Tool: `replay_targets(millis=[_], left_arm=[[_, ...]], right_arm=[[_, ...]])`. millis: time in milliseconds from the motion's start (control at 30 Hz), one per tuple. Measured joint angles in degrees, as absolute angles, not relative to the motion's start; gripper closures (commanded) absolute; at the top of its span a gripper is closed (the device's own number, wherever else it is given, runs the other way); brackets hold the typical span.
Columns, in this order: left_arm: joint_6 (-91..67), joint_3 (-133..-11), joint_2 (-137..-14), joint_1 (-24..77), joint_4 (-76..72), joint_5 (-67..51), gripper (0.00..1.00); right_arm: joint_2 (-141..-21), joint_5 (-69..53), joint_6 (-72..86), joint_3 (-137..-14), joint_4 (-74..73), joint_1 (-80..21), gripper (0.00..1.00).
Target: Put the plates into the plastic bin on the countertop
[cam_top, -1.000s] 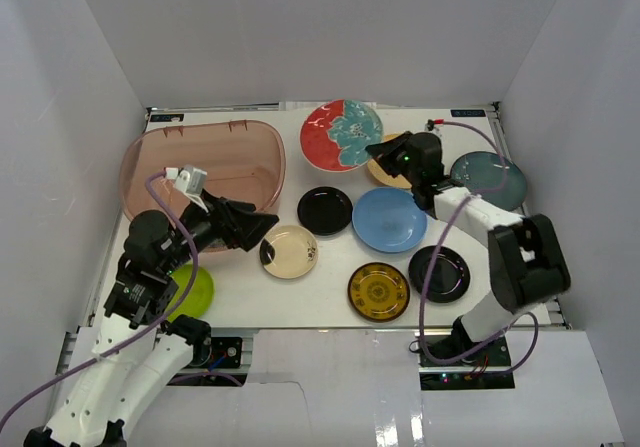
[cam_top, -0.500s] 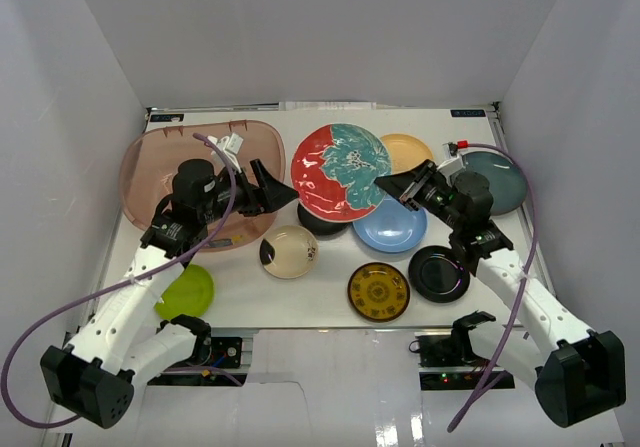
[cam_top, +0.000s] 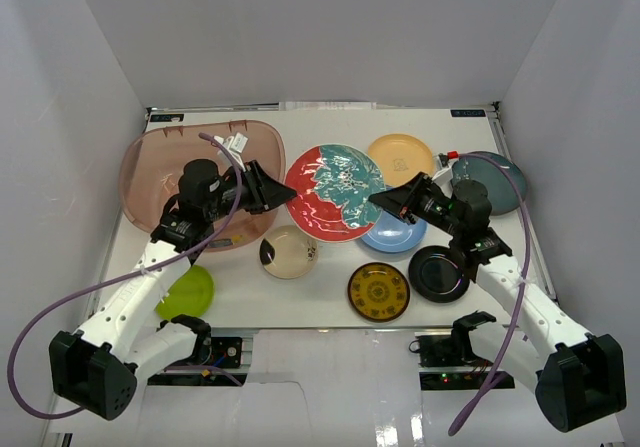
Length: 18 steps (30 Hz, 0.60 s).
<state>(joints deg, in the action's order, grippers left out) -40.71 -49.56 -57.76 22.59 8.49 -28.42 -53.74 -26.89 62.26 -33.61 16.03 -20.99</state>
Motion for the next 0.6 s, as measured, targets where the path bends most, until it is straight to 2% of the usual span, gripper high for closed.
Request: replay_targets(millis=[233,300,333,367,467,567,600], left_arm=[[-41.2,-48.6,-59.9,22.4,6.8,-29.7,0.64],[-41.1,-48.7,-60.8,22.4,6.9,-30.2,0.76],[-41.1,-48.7,-61.2,22.3,7.0,-30.4,0.91],[-41.9,-48.7,-61.5,22.2,7.0,-30.5,1.00],[-43.9,-49.1,-61.2,22.1,7.3,-29.8,1.00],[-43.7,-49.3,-60.4,22.3,8.1,-28.9,1.00],[-43.2,-49.5,-60.2,22.4,8.6,-28.3,1.00]], right_arm=[[-55.4,-27.9,63.1,-33.5,17.9,-21.9,0.92],[-55.8,-28.3,63.1,-33.5,18.1,-22.3,0.92],[-55.9,-28.5,63.2,-33.5,18.1,-22.4,0.92],[-56.0,-28.5,63.0,-33.5,18.0,-22.3,0.92],[-56.4,-28.4,61.6,-33.3,18.4,-22.5,0.91],[-56.3,-28.7,61.9,-33.3,18.5,-22.6,0.64],[-56.3,-28.8,62.2,-33.3,18.5,-22.7,0.49]])
